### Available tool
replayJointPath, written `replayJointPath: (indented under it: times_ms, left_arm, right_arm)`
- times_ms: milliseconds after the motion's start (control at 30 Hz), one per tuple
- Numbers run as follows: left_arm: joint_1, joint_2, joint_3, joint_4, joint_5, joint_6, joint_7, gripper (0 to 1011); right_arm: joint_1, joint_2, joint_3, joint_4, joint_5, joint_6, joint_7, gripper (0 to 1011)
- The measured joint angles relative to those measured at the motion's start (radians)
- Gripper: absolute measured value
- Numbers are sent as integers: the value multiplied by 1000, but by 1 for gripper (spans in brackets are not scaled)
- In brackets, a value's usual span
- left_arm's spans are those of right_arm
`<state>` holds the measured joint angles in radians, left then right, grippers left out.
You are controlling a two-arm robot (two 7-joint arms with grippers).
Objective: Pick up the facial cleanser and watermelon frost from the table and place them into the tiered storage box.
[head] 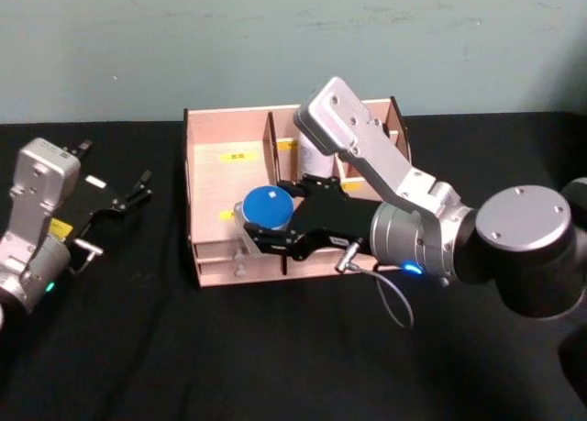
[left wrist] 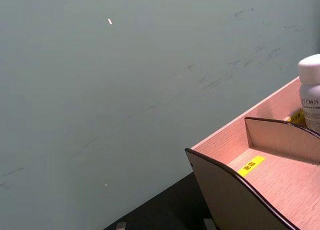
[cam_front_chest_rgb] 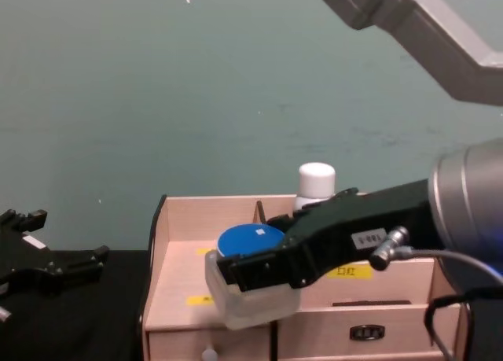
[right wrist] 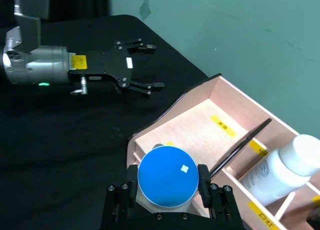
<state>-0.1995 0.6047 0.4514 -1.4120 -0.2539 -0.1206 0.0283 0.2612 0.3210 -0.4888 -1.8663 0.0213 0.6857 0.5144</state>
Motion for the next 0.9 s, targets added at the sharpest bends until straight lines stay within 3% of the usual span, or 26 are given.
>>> replayJointPath:
  times_ms: [467,900]
  left_arm:
    - [0,0,0,0,0,0,0,1001]
    - [0,0,0,0,0,0,0,1001]
  right_arm:
    - [74,-55,-23,128,17,-61,-42,723]
    - [119,-94,-33,220,23,-78,-67,723]
